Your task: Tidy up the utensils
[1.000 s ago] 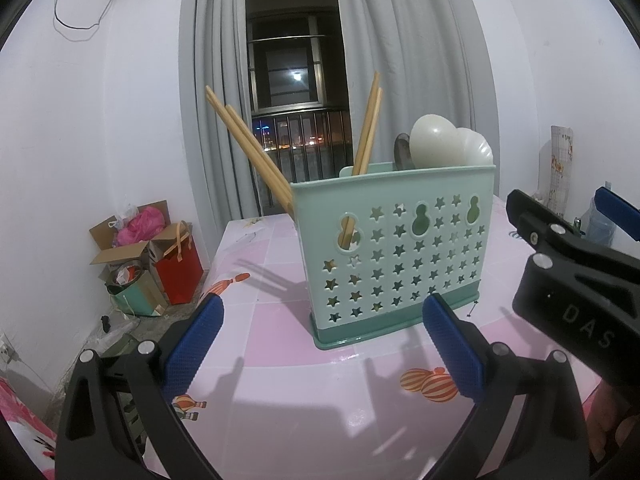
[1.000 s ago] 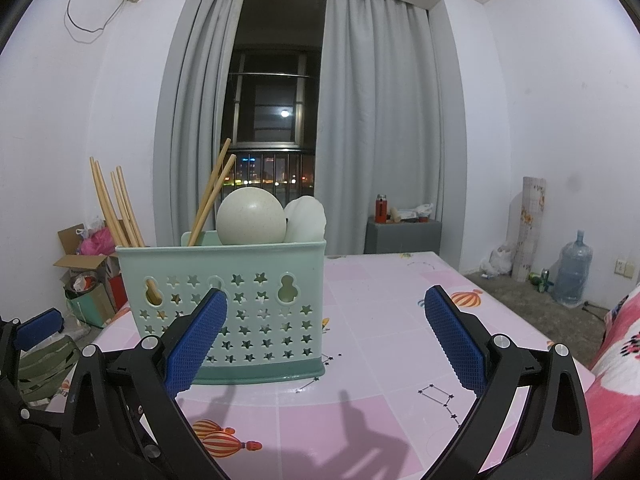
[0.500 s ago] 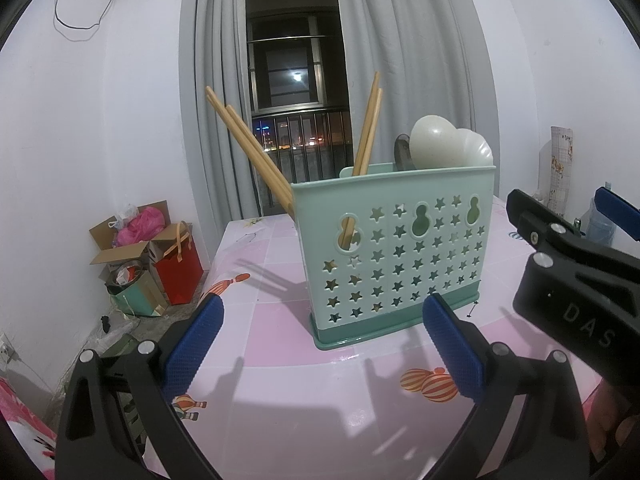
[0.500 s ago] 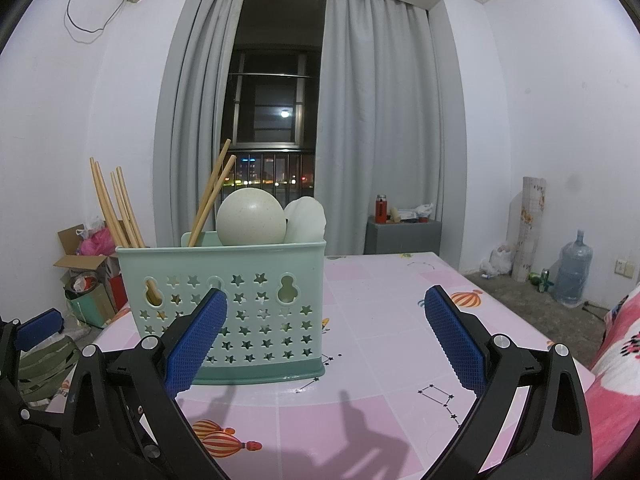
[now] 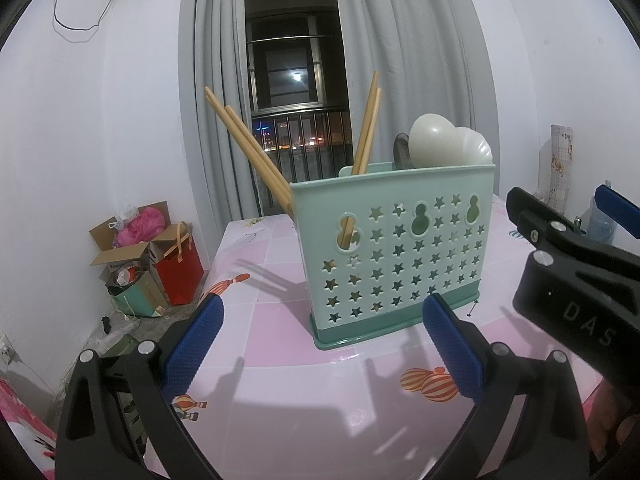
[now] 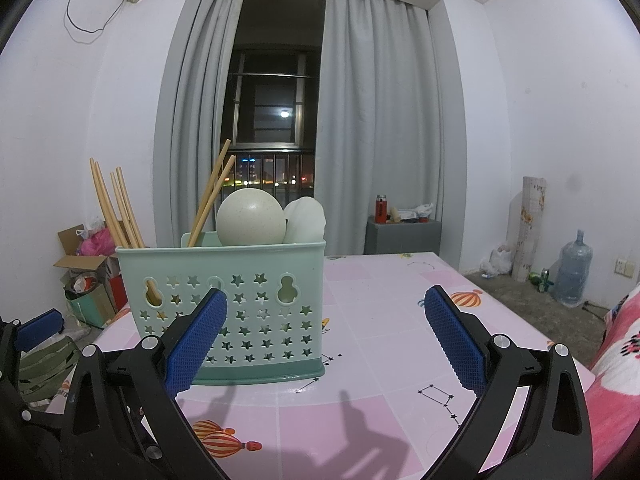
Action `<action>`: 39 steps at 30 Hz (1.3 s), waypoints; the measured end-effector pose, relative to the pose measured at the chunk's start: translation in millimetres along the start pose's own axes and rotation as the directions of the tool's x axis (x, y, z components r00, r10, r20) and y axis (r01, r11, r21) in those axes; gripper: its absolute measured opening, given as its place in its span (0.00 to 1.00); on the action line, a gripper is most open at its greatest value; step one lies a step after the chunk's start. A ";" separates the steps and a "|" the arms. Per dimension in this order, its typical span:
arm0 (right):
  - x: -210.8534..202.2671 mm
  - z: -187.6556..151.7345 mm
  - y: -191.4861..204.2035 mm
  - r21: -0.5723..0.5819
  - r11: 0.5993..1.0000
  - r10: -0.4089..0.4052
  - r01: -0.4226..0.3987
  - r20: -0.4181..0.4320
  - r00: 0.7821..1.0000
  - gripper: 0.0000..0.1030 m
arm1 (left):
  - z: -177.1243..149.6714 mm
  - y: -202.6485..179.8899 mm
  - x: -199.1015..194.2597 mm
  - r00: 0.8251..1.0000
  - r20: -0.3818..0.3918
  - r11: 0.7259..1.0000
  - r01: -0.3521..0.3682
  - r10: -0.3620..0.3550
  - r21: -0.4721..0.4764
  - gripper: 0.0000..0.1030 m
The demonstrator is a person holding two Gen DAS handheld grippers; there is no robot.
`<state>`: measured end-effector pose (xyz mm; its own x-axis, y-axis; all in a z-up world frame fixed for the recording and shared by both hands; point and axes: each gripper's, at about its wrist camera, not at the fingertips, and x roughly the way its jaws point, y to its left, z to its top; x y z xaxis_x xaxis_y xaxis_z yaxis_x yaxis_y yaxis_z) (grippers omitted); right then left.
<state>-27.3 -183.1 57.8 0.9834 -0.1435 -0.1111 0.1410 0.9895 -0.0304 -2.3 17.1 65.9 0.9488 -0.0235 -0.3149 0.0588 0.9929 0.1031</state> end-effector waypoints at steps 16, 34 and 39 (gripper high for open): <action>0.2 0.3 -0.1 0.000 1.000 0.000 0.000 -0.001 1.000 0.93 | -0.1 8.0 -2.1 1.000 -0.023 0.999 -0.002 0.001 -0.035 0.95; 0.5 0.6 -0.6 0.001 1.000 0.001 -0.001 -0.001 1.000 0.93 | 1.2 3.8 -4.3 1.000 -0.026 1.000 0.000 -0.001 -0.023 0.95; 0.3 0.7 -0.9 0.000 1.000 0.001 -0.001 -0.001 1.000 0.93 | 1.2 3.0 -4.7 1.000 -0.024 1.000 -0.001 0.000 -0.022 0.95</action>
<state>-27.1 -184.0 58.4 0.9833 -0.1429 -0.1124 0.1403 0.9896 -0.0305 -6.3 20.1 68.8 0.9412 -0.0206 -0.3372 0.0514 0.9952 0.0828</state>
